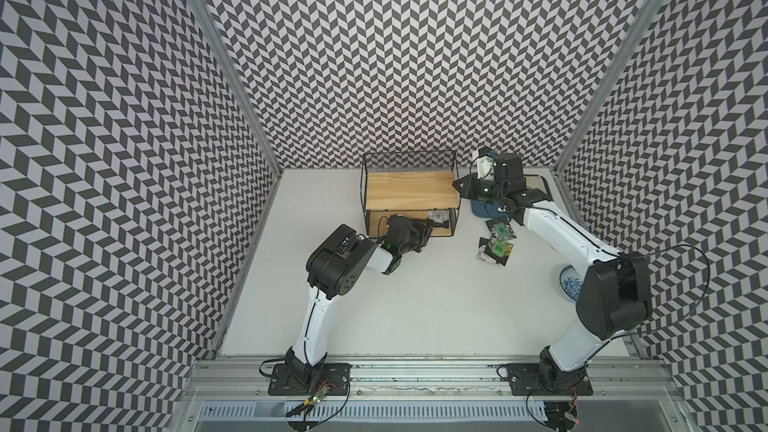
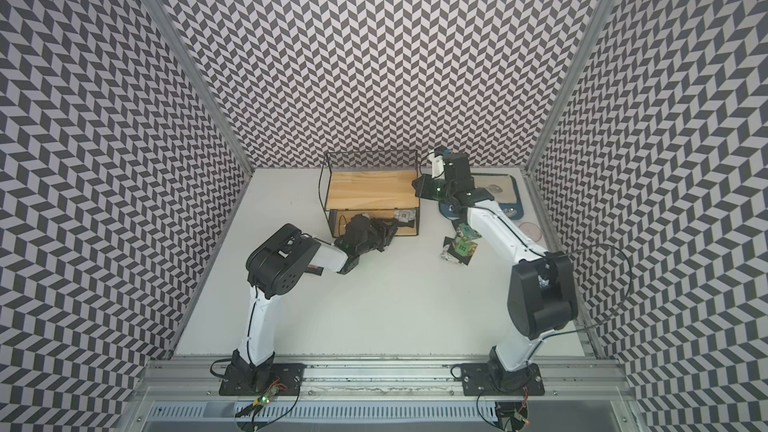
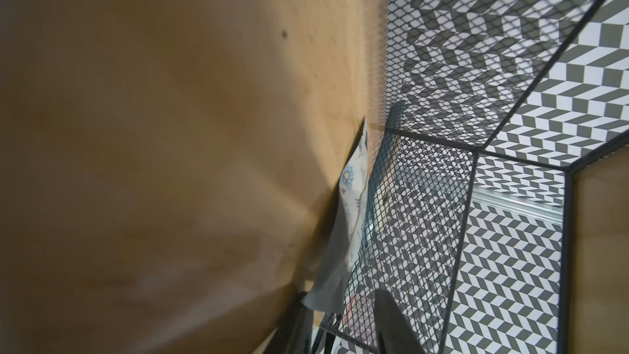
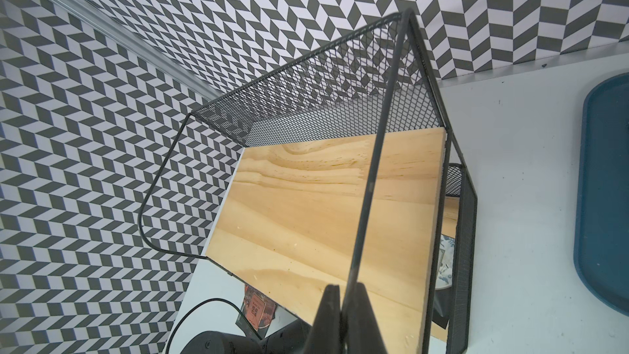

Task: Remove the tea bags from the shelf
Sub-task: Pick up the tea bag from the shelf.

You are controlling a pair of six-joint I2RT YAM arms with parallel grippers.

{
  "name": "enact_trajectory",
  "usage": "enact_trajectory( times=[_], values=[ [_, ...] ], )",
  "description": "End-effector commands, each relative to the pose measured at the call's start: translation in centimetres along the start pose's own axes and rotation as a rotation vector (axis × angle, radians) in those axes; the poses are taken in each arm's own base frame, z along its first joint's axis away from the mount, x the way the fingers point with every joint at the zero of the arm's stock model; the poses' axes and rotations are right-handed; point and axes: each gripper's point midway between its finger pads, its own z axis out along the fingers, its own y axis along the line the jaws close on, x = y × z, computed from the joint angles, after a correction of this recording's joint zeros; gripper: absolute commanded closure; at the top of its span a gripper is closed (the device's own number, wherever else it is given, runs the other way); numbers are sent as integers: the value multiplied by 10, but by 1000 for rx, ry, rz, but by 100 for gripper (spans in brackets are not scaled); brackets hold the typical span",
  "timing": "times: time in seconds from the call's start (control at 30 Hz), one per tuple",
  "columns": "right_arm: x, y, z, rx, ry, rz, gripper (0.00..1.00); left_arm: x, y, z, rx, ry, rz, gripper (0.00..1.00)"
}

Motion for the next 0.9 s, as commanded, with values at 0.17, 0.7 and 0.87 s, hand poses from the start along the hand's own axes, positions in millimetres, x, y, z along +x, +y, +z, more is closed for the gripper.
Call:
enact_trajectory(
  times=[0.17,0.7,0.87],
  values=[
    [67,-30,9,76,218,87,100,-12,19,7,-45,-40,19,84],
    [67,-31,10,76,207,90,100,-22,8,2,5,-69,43,100],
    [66,-34,12,82,202,94,100,-13,-13,-14,46,-60,72,100]
  ],
)
